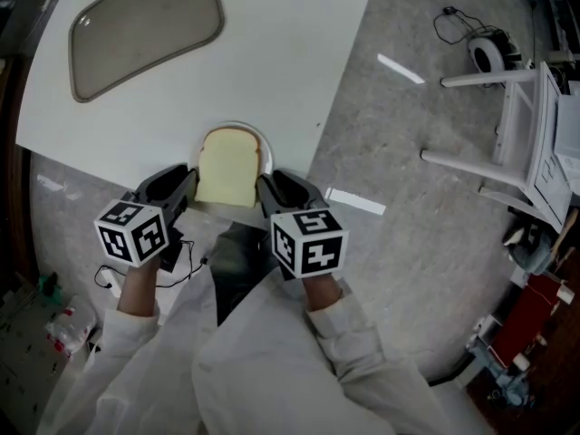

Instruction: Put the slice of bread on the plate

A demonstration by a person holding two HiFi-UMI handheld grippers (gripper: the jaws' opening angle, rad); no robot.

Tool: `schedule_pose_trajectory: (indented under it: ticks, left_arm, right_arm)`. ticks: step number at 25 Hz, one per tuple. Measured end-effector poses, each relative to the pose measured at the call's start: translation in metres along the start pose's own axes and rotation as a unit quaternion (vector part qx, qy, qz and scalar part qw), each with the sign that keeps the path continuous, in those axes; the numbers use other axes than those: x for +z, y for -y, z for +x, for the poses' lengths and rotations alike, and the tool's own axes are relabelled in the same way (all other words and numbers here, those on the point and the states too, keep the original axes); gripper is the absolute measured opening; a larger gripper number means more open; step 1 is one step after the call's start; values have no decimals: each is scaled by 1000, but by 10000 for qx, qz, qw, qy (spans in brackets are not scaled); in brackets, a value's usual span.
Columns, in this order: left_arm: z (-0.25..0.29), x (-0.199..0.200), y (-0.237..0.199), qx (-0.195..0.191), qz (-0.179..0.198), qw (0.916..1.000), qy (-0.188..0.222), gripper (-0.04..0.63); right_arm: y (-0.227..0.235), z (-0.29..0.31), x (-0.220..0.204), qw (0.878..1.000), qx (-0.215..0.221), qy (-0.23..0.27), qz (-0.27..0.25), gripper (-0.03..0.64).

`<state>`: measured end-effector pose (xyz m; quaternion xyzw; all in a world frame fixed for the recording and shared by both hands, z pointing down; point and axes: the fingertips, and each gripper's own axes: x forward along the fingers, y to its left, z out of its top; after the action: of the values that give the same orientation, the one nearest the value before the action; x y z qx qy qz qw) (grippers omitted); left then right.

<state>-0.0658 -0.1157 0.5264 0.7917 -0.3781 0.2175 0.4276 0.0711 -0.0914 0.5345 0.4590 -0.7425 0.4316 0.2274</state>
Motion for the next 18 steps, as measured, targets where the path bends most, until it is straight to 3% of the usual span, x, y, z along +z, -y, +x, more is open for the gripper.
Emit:
schedule_pose_trajectory:
  ticks: [6,18]
  left_arm:
    - [2,-1,1,45,182,9998,-68,84]
    - [2,-2,3,-220,38,9995,-233,78]
  right_arm:
    - [1,2,0,10000,52,52,68,94]
    - [0,3,1,9988,209,143,426,75]
